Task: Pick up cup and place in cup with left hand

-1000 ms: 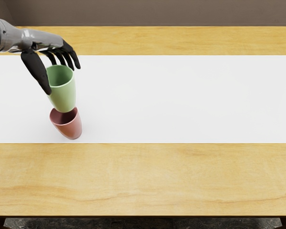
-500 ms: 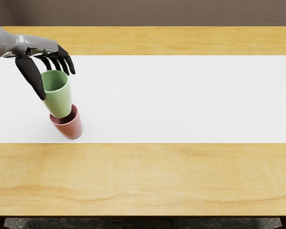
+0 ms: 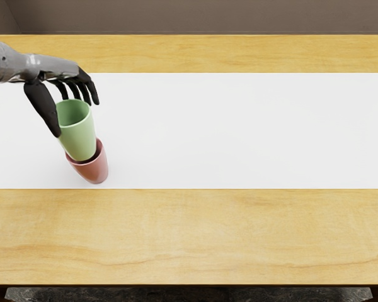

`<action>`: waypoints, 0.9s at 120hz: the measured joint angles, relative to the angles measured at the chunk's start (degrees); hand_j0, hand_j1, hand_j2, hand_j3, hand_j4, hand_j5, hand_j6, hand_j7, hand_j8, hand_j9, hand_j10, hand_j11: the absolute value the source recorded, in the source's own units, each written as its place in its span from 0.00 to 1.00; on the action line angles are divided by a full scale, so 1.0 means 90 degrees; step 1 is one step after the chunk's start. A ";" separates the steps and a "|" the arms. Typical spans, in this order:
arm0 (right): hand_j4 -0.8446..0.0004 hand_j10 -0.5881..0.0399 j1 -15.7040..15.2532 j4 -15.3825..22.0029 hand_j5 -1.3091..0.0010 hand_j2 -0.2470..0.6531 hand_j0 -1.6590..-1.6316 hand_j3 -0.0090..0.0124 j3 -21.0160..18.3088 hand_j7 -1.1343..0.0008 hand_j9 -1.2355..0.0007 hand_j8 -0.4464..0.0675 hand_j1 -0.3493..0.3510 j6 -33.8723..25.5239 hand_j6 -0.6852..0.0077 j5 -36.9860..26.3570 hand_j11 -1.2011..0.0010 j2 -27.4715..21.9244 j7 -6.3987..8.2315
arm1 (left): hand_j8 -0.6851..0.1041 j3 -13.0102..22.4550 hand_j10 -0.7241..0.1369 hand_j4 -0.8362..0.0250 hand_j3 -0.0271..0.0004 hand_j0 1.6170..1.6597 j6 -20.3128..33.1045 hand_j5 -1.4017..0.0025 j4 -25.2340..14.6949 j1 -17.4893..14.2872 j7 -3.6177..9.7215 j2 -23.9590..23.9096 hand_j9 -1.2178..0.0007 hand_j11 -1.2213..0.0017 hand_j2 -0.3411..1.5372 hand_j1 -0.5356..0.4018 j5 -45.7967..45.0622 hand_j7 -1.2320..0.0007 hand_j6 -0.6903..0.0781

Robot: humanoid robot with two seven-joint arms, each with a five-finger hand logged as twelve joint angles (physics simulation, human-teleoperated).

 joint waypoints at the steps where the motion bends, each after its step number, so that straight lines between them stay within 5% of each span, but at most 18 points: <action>1: 0.97 0.90 0.0000 0.0000 0.98 0.27 0.04 0.42 0.0000 0.97 0.97 0.82 0.04 0.0000 0.95 0.0000 0.97 0.0000 0.0000 | 0.42 0.0001 0.32 0.45 0.99 0.96 0.0000 0.58 0.0000 0.0000 0.0000 0.0000 0.52 0.52 0.32 0.42 0.0002 0.52 0.37; 19: 0.97 0.90 0.0002 -0.0001 0.98 0.27 0.04 0.42 0.0000 0.97 0.97 0.82 0.04 0.0001 0.95 0.0000 0.97 0.0000 0.0003 | 0.41 -0.0001 0.34 0.47 0.99 0.96 0.0002 0.60 0.0011 0.0010 0.0000 -0.0010 0.54 0.54 0.31 0.44 0.0106 0.55 0.39; 66: 0.97 0.90 0.0002 0.0002 0.98 0.27 0.04 0.42 0.0000 0.97 0.97 0.82 0.04 0.0047 0.95 0.0000 0.97 0.0000 0.0005 | 0.69 -0.0017 0.67 0.80 0.99 0.96 0.0003 0.86 0.0077 0.0010 0.0000 -0.0165 0.84 0.84 0.21 0.77 0.0174 0.85 0.71; 108: 0.97 0.90 0.0001 -0.0018 0.98 0.27 0.04 0.42 -0.0009 0.97 0.97 0.82 0.04 0.0076 0.95 0.0000 0.97 0.0000 0.0009 | 0.83 -0.0036 0.81 0.94 0.99 0.96 0.0002 0.97 0.1044 0.0137 0.0000 -0.0053 0.97 0.97 0.19 0.91 -0.1865 0.97 0.86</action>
